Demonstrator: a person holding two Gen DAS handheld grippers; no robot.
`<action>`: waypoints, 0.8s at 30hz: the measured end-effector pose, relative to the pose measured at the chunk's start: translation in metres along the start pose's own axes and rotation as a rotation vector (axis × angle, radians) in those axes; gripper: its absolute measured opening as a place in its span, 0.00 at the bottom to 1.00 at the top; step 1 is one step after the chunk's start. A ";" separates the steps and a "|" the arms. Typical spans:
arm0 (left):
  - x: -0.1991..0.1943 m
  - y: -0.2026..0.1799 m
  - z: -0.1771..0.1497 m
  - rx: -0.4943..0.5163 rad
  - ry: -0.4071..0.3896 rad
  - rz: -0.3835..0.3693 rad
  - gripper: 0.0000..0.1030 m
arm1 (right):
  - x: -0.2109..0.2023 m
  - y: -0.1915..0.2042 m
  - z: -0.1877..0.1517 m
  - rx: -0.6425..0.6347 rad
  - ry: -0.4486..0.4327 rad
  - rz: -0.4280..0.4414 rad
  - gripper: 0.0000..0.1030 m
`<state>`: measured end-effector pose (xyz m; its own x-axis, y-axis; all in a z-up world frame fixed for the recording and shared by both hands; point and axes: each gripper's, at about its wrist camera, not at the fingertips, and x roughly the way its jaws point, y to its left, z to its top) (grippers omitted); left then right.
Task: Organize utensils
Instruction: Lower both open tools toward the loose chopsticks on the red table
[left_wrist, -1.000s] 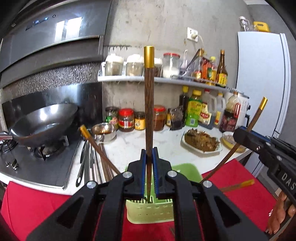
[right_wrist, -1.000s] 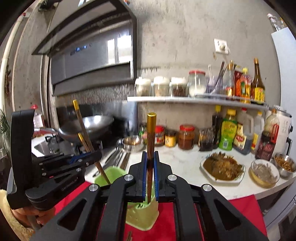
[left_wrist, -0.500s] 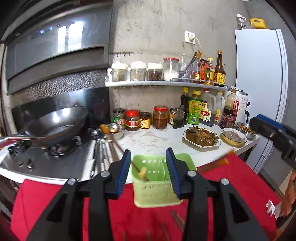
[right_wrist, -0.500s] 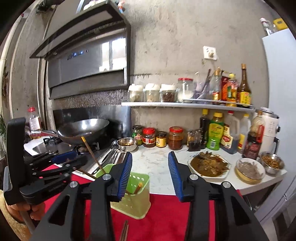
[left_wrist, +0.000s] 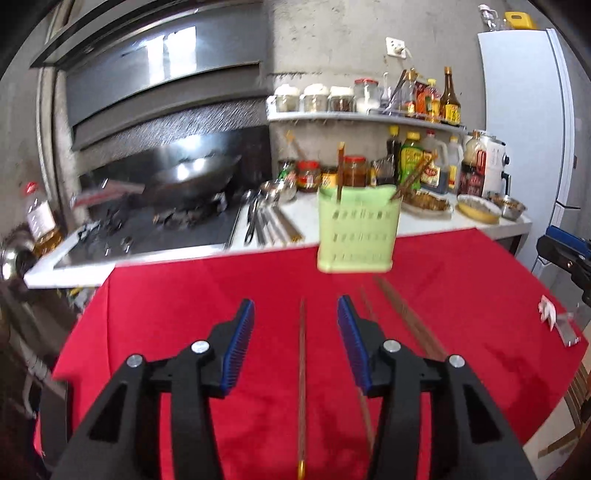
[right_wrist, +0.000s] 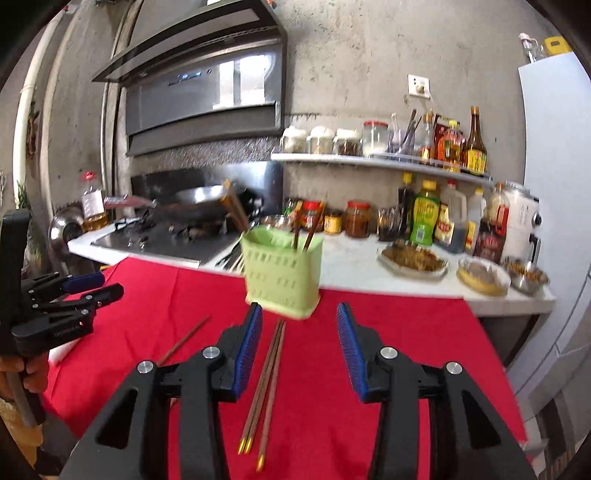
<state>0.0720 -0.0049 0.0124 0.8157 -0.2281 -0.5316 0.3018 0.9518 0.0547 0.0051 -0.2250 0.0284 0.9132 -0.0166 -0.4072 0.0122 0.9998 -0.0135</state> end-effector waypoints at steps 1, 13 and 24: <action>-0.003 0.003 -0.007 -0.007 0.006 -0.001 0.45 | -0.002 0.003 -0.008 -0.001 0.007 -0.003 0.42; -0.011 0.026 -0.075 -0.095 0.057 0.034 0.45 | -0.006 0.012 -0.073 0.046 0.089 0.013 0.42; 0.014 0.019 -0.095 -0.090 0.137 0.031 0.45 | 0.030 0.016 -0.097 0.030 0.203 0.017 0.28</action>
<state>0.0419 0.0291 -0.0741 0.7470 -0.1741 -0.6416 0.2272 0.9738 0.0002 -0.0066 -0.2103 -0.0724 0.8124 0.0021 -0.5831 0.0122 0.9997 0.0206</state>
